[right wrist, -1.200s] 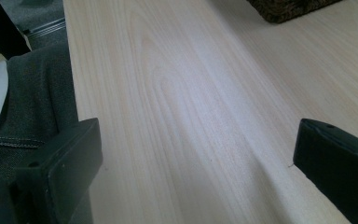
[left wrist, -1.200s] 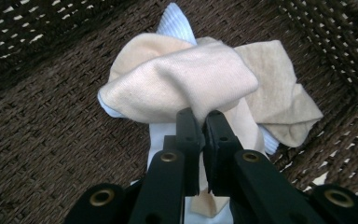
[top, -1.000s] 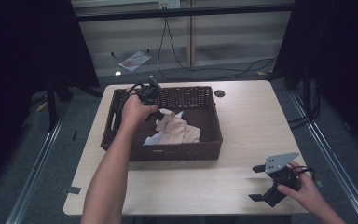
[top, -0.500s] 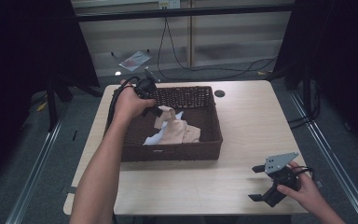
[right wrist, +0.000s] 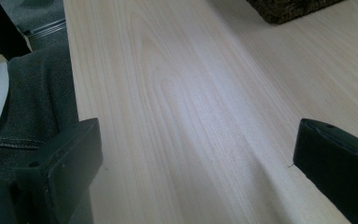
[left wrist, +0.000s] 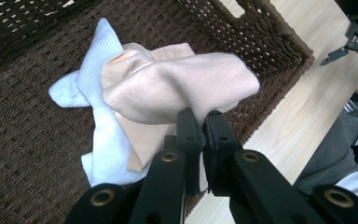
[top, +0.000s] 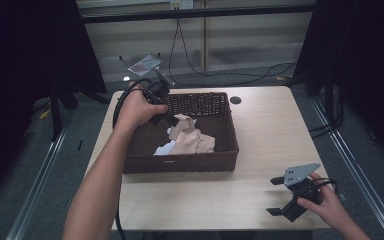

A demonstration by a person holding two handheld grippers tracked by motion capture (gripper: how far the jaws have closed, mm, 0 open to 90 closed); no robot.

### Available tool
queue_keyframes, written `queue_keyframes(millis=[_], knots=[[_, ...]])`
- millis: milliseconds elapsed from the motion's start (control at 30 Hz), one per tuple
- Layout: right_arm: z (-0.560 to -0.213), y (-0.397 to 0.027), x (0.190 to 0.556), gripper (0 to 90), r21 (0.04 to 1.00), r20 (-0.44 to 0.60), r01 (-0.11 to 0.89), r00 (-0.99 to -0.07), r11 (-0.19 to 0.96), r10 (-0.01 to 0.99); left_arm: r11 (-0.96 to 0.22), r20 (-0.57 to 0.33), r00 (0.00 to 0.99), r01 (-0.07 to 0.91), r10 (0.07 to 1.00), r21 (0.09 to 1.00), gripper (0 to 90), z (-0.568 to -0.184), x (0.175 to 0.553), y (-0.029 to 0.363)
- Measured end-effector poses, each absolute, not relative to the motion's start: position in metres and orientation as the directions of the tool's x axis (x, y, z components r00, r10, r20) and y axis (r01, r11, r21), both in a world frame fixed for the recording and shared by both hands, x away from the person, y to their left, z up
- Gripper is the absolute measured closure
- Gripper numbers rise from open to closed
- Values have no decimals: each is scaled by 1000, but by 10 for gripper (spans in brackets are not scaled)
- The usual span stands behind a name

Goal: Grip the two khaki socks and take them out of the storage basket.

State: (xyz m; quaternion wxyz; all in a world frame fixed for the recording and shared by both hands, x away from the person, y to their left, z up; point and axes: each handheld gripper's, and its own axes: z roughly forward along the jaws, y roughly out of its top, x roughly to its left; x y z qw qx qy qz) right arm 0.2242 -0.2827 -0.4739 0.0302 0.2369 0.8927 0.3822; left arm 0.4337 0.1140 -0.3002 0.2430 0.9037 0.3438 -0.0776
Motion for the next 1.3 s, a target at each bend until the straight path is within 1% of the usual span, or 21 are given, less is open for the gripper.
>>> queue_keyframes(millis=[267, 633, 767, 1300], knots=[[-474, -282, 225, 10, 697, 121, 397, -886, 597, 448, -663, -320, 772, 635, 549, 396, 859, -281, 423, 110], [-474, -283, 224, 10, 695, 125, 399, -886, 598, 446, -688, -339, 793, 609, 507, 395, 859, -267, 414, 105], [-474, -283, 224, 9, 695, 126, 399, -887, 598, 445, -692, -349, 805, 592, 480, 412, 859, -262, 408, 102], [-473, -283, 224, 9, 698, 125, 399, -885, 594, 448, -749, -342, 847, 524, 407, 406, 858, -249, 392, 91]])
